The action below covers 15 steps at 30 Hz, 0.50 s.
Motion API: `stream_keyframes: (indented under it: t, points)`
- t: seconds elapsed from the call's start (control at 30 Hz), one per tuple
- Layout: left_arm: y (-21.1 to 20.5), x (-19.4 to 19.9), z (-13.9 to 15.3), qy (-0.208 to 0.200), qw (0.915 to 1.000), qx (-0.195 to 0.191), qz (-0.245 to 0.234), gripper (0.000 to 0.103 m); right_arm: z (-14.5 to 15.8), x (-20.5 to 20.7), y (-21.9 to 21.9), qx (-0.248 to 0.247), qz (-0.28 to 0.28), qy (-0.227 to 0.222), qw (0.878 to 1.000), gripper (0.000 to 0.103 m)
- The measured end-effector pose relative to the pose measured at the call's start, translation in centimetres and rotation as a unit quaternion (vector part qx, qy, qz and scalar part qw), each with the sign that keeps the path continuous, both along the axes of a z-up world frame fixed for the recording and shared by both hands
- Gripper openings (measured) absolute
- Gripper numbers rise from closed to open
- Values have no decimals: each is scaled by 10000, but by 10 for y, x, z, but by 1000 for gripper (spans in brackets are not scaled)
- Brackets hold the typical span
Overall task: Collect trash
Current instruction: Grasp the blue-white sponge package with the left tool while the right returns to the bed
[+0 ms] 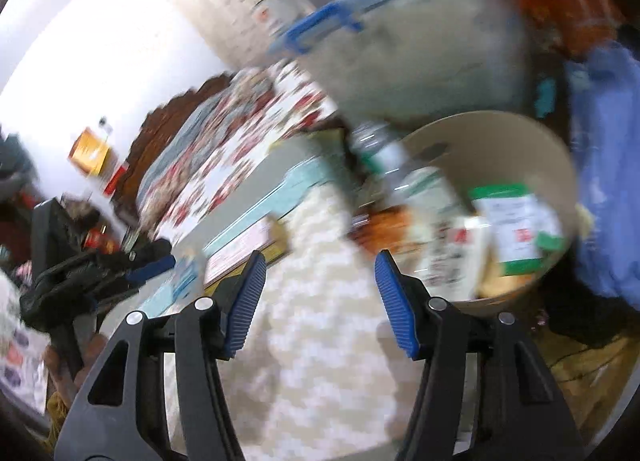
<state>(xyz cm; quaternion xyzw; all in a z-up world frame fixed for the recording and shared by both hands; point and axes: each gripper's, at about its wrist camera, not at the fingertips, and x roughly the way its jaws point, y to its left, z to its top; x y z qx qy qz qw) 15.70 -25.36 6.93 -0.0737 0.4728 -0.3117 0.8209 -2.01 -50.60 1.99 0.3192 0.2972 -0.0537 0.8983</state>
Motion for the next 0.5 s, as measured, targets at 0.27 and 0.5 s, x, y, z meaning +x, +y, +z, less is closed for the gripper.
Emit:
stream_keyframes:
  t: [0.27, 0.5]
  points:
    - [20, 57, -20, -169, 9832, 1274, 1298, 82, -3, 104, 36, -85, 481, 459, 9978, 60]
    - [-7, 68, -60, 148, 9777, 1865, 955, 80, -32, 180, 44, -263, 603, 1218, 9904, 59]
